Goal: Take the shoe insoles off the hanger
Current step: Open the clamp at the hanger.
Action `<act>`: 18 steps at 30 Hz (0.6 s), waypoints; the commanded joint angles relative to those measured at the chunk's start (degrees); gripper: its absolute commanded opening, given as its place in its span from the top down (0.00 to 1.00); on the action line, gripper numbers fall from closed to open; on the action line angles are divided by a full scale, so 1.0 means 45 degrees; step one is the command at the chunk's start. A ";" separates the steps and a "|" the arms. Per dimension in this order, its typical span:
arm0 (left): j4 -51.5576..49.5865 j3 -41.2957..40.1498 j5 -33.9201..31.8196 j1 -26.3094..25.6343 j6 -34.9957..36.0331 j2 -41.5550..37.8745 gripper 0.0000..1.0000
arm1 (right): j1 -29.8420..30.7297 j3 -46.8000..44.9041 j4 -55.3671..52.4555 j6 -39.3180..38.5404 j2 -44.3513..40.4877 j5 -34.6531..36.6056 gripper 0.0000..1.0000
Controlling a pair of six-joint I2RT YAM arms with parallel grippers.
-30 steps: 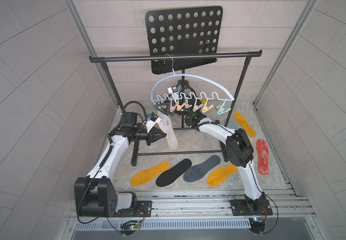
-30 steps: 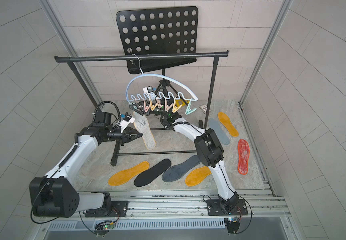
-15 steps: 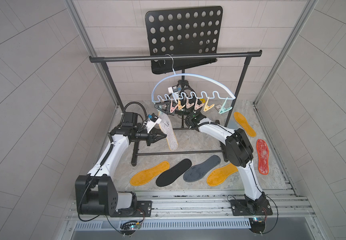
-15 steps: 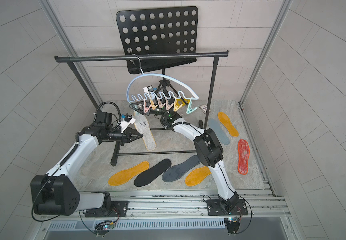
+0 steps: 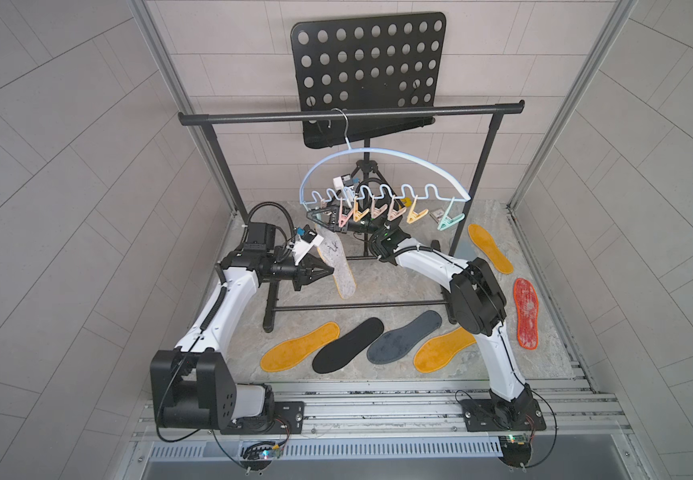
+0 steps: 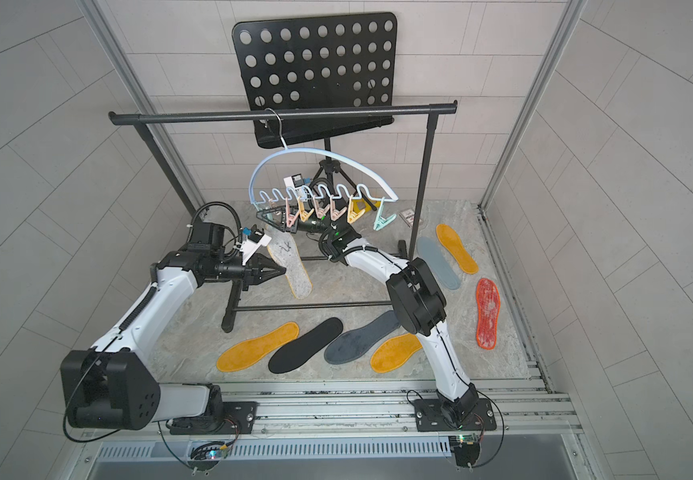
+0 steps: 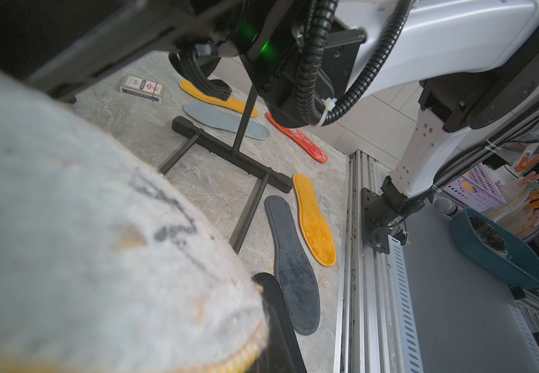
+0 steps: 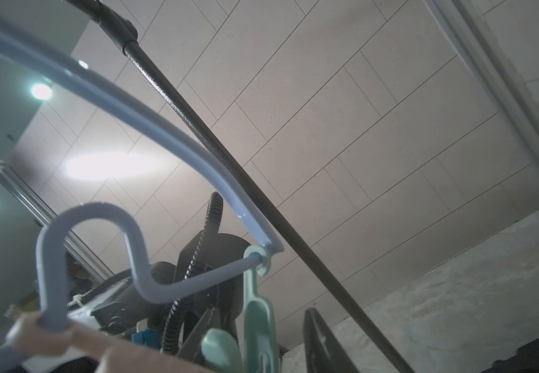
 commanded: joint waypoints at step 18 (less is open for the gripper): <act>0.0859 -0.0480 -0.2222 0.0058 -0.1394 -0.0439 1.00 | 0.0017 0.0558 -0.2159 -0.1424 -0.0309 0.0662 0.99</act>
